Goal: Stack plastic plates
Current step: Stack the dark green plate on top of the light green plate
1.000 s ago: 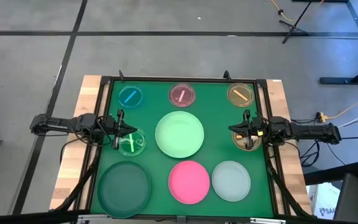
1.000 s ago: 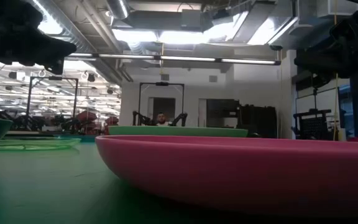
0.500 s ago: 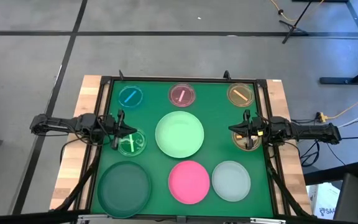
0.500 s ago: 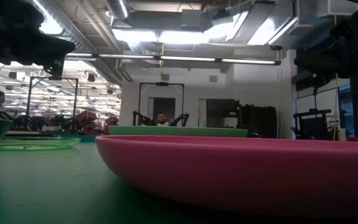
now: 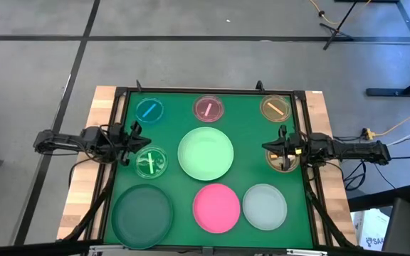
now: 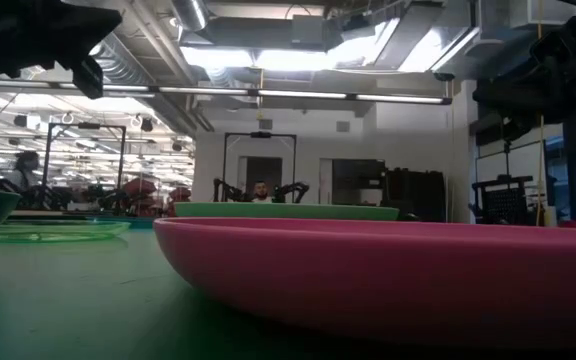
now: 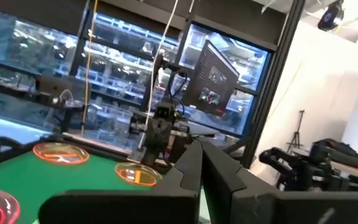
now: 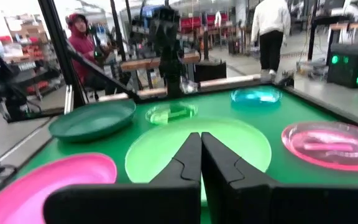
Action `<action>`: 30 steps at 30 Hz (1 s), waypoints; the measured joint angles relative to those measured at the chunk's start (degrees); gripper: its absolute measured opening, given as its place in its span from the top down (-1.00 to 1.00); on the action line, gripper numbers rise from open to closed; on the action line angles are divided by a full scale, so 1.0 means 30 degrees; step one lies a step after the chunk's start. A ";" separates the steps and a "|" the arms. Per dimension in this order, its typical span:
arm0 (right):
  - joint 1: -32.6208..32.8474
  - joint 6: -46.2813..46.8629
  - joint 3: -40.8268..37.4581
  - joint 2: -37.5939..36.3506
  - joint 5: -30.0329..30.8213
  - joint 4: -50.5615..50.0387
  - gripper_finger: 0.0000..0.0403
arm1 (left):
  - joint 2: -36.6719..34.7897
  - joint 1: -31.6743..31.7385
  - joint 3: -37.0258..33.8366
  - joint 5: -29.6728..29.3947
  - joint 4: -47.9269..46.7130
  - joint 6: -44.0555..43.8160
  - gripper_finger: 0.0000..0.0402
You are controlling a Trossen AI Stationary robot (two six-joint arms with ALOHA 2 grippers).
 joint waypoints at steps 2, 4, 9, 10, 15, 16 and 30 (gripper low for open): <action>0.0000 -0.0012 -0.0001 -0.0021 0.0068 0.0298 1.00 | 0.0492 -0.0022 0.0293 0.0202 0.0062 -0.0107 0.99; 0.0000 -0.0025 -0.0001 -0.0014 0.0100 0.0518 1.00 | 0.1213 -0.0119 0.0694 0.0200 -0.0054 -0.0064 0.99; 0.0000 -0.0034 -0.0001 -0.0021 0.0630 0.2184 1.00 | 0.3679 -0.0634 0.2899 0.0252 -0.0942 0.0895 0.99; 0.0000 -0.0030 -0.0001 -0.0021 0.0634 0.2464 1.00 | 0.4263 -0.0732 0.3472 0.0186 -0.1398 0.1153 0.99; 0.0000 -0.0936 0.0001 -0.0021 0.0906 0.2795 1.00 | 0.7308 -0.1120 0.6170 0.0135 -0.3194 0.2438 0.99; 0.0000 -0.1326 -0.0001 -0.0024 0.1103 0.2878 1.00 | 0.7857 -0.1195 0.6636 0.0176 -0.3666 0.2609 0.99; -0.0007 -0.4012 -0.0001 0.0074 0.4241 0.3565 1.00 | 1.2644 -0.1620 0.7799 -0.0741 -0.1063 0.2256 0.99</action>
